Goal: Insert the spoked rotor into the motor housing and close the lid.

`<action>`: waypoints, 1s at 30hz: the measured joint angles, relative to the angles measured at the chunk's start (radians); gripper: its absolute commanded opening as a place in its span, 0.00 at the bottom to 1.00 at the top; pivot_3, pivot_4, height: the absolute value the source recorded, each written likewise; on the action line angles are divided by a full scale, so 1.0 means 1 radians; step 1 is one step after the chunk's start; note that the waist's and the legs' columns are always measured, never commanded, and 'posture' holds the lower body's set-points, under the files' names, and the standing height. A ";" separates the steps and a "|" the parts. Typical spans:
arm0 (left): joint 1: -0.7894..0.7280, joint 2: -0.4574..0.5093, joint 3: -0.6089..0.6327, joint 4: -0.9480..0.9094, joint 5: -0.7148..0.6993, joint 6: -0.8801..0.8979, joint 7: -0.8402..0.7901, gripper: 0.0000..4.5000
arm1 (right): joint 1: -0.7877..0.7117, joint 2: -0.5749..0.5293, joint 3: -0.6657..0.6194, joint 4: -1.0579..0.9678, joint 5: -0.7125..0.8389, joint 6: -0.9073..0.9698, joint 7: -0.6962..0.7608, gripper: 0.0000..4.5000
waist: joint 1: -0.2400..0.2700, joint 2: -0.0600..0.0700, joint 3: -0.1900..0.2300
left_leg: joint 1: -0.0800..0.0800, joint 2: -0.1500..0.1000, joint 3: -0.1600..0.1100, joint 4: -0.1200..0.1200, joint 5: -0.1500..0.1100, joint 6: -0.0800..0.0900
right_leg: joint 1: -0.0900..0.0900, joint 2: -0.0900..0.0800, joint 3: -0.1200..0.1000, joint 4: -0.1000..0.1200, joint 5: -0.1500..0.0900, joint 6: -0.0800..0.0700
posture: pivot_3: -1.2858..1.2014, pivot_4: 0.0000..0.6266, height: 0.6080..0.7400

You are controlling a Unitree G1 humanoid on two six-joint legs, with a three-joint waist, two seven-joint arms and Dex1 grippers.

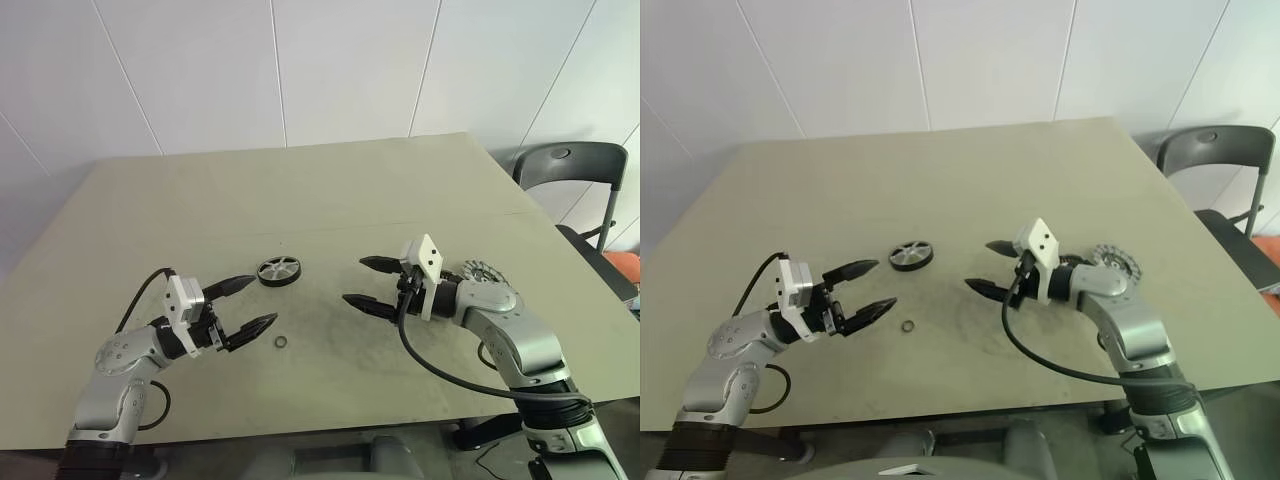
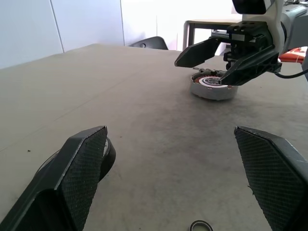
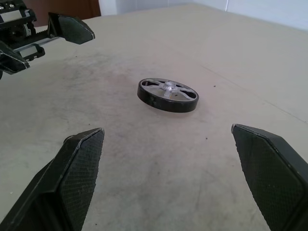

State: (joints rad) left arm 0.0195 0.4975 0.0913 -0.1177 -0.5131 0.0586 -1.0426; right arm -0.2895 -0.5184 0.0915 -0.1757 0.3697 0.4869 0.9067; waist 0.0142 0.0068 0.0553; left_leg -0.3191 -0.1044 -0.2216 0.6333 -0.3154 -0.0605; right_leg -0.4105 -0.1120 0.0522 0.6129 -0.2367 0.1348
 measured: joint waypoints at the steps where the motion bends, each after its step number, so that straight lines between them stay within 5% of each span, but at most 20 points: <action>1: -0.004 0.000 0.000 0.001 0.000 0.000 0.000 1.00 | 0.000 0.000 0.000 0.000 0.000 0.000 0.000 1.00 | 0.000 0.000 0.000 | 0.000 0.000 0.000 0.000 0.000 0.000 | 0.000 0.000 0.000 0.000 0.000 0.000 | 0.52 0.00 1.00; 30: -0.046 0.000 0.000 0.061 0.000 0.000 -0.023 1.00 | 0.019 -0.012 0.001 -0.076 0.045 0.053 0.004 1.00 | 0.000 -0.001 0.000 | 0.000 0.000 0.000 0.000 0.000 0.000 | 0.000 0.000 0.000 0.000 0.000 0.000 | 0.52 0.00 1.00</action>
State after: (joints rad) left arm -0.0261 0.4975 0.0917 -0.0570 -0.5130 0.0587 -1.0658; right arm -0.2704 -0.5306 0.0924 -0.2518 0.4145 0.5399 0.9108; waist 0.0140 0.0063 0.0550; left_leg -0.3192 -0.1044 -0.2216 0.6337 -0.3153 -0.0605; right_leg -0.4105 -0.1120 0.0522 0.6130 -0.2367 0.1349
